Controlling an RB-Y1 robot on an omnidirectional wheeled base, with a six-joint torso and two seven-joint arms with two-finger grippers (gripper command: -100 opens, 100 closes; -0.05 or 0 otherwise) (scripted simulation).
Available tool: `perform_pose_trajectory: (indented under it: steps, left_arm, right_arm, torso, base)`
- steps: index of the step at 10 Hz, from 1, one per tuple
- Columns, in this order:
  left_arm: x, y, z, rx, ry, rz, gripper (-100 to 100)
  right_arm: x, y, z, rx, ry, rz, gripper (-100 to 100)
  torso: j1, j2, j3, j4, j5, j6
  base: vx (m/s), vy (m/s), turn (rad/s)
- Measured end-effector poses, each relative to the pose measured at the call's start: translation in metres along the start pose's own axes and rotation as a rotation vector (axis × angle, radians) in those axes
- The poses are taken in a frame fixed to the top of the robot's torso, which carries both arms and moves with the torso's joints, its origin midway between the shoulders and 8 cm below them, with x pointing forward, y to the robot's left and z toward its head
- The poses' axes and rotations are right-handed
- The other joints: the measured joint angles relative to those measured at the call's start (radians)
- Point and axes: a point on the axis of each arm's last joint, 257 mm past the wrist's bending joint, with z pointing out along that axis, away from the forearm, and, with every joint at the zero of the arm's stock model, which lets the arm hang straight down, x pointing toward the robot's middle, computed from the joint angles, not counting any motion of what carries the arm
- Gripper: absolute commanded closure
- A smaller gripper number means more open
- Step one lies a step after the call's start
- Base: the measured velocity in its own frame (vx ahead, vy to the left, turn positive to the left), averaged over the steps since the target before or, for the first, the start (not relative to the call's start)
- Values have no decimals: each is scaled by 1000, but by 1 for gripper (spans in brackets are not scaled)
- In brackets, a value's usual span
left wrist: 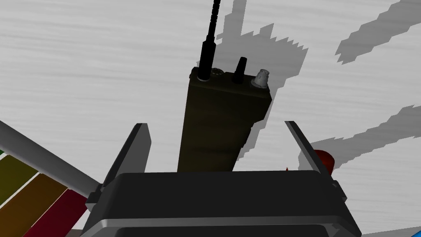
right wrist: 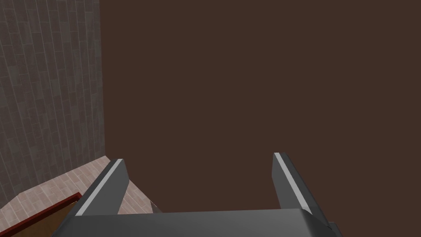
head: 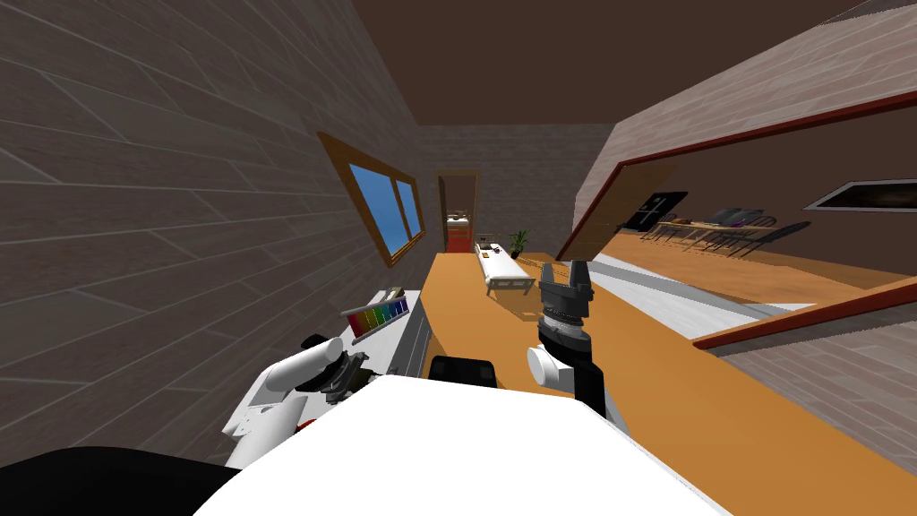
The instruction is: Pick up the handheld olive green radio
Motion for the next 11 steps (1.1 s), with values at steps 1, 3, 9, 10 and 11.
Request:
perform_pose_trajectory:
  steps: [1, 3, 9, 10, 11]
  left_arm:
    - [0, 0, 0, 0, 0, 0, -100]
    - [3, -2, 12, -1, 1, -3, -100]
    - [6, -5, 21, 3, 0, -3, 100]
    - [6, -4, 21, 2, 0, -4, 100]
    - [6, -4, 21, 2, 0, -4, 0]
  right_arm:
    - [0, 0, 0, 0, 0, 0, 0]
    - [0, 0, 0, 0, 0, 0, 0]
    - [0, 0, 0, 0, 0, 0, 0]
    - [0, 0, 0, 0, 0, 0, 0]
    - [0, 0, 0, 0, 0, 0, 0]
  torso:
    - [-1, 0, 0, 0, 0, 0]
    - [0, 2, 1, 0, 0, 0]
    - [-1, 0, 0, 0, 0, 0]
    - [-1, 0, 0, 0, 0, 0]
    - [-1, 0, 0, 0, 0, 0]
  base:
    - [-11, 10, -21]
    - [-27, 16, -16]
    - [-7, 2, -3]
    - [0, 0, 0]
    - [0, 0, 0]
